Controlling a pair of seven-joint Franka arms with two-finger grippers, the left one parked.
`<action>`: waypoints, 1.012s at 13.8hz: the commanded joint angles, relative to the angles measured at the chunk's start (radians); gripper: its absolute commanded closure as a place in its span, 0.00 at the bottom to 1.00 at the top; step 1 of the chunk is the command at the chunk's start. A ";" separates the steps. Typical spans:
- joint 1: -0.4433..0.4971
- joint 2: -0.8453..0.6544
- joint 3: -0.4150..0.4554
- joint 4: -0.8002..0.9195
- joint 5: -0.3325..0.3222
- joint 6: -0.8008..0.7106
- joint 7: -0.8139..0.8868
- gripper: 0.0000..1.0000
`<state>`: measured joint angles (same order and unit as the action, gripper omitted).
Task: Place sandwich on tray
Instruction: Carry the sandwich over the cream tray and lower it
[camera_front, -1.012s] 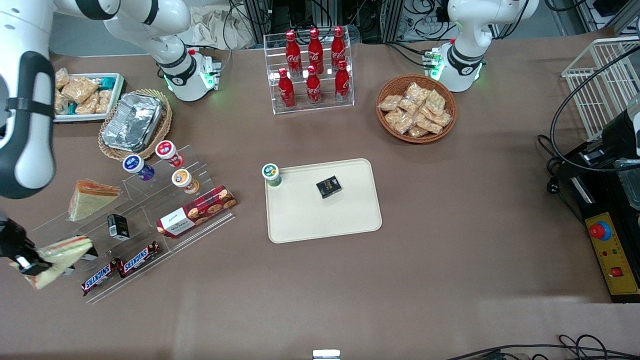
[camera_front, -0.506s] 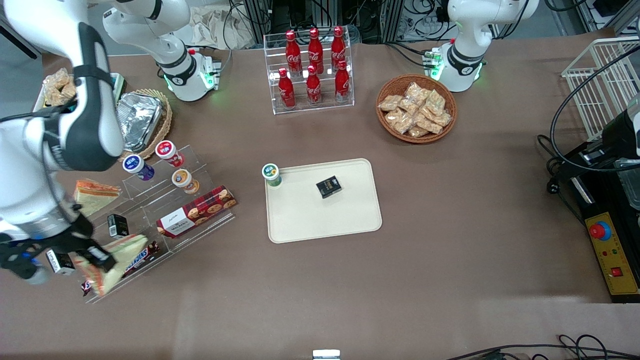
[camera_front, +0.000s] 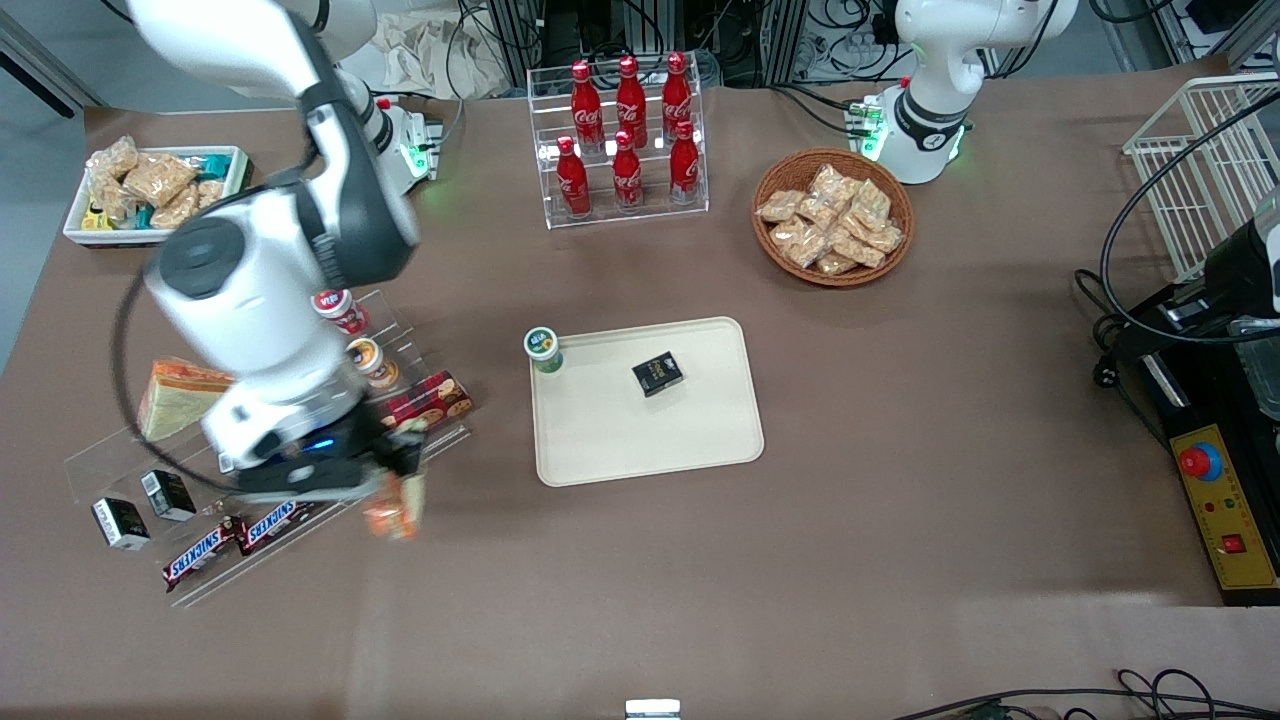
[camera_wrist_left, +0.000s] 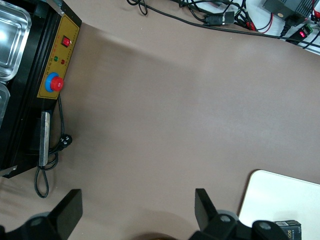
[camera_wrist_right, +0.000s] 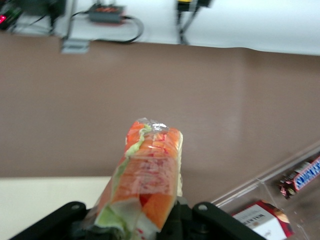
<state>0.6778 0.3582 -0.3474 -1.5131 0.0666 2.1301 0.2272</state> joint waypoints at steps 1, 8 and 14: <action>0.049 0.004 -0.010 0.001 -0.036 -0.010 -0.185 1.00; 0.133 0.100 -0.005 0.030 -0.025 0.010 -0.666 1.00; 0.180 0.255 0.132 0.027 0.094 0.206 -0.938 1.00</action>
<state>0.8743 0.5484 -0.2460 -1.5130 0.1233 2.2745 -0.6004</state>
